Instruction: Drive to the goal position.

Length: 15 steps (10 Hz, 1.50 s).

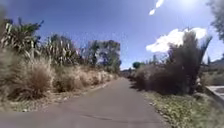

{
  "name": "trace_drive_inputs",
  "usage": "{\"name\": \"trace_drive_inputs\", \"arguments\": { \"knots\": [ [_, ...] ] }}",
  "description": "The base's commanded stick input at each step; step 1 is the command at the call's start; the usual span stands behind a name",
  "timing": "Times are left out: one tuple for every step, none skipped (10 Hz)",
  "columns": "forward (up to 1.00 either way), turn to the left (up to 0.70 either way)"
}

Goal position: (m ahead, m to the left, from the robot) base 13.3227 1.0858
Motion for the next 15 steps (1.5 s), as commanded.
{"name": "trace_drive_inputs", "arguments": {
  "knots": [
    [1.00, -0.10],
    [1.00, 0.00],
    [1.00, 0.00],
    [1.00, 0.00],
    [1.00, 0.00],
    [1.00, 0.00],
    [1.00, 0.00],
    [1.00, 0.00],
    [1.00, 0.00],
    [1.00, 0.00],
    [1.00, -0.03],
    [1.00, -0.02],
    [1.00, 0.00],
    [1.00, 0.00],
    [1.00, 0.00]
  ]
}}
